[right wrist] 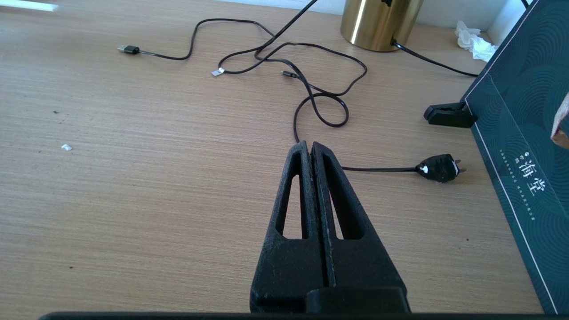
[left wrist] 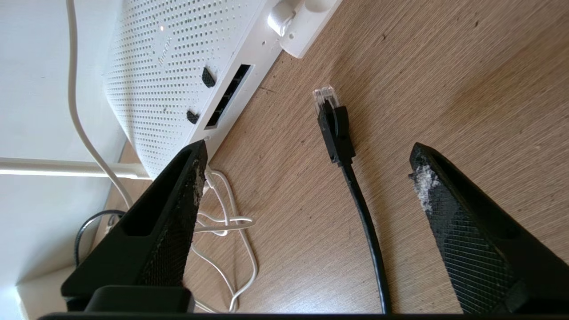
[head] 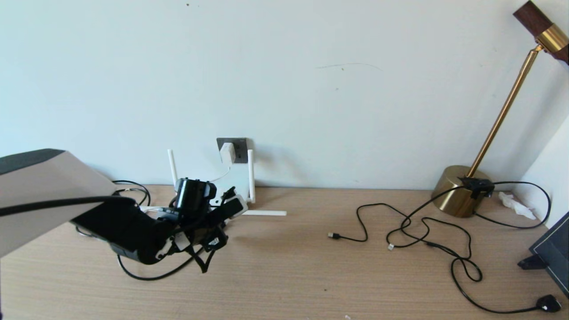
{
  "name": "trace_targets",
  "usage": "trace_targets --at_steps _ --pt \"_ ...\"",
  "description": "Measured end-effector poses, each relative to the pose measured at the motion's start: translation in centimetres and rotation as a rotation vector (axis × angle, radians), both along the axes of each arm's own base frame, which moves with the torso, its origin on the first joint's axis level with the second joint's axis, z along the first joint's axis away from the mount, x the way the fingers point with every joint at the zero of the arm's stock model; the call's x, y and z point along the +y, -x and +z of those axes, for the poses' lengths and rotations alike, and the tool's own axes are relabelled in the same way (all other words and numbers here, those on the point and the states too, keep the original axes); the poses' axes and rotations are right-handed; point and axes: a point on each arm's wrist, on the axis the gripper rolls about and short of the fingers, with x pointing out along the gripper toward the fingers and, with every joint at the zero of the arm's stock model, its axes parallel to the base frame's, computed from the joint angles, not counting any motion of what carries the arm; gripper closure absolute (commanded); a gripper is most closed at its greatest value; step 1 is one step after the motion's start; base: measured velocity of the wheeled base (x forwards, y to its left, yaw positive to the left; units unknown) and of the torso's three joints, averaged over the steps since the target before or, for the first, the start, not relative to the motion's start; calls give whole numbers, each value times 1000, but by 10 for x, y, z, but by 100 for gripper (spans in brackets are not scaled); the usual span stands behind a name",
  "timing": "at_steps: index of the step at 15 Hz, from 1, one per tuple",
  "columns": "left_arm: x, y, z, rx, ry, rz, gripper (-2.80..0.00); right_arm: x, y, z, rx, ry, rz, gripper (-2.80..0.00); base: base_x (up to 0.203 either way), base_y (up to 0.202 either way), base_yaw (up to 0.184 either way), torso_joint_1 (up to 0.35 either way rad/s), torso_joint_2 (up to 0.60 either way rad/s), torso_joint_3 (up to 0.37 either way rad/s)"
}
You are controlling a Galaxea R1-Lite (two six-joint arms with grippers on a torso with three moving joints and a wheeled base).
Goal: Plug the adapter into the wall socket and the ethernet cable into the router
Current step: Hand it to the other hand
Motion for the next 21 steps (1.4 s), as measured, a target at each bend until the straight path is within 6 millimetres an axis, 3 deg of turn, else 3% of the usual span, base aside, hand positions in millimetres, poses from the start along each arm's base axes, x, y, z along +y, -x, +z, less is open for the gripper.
trace_targets --at_steps 6,21 --pt "0 -2 -7 -11 -26 94 -280 0 0 0 0 0 0 0 0 0 0 0 0 0" --pt "0 -2 -13 4 -36 102 -280 0 0 0 0 0 0 0 0 0 0 0 0 0"
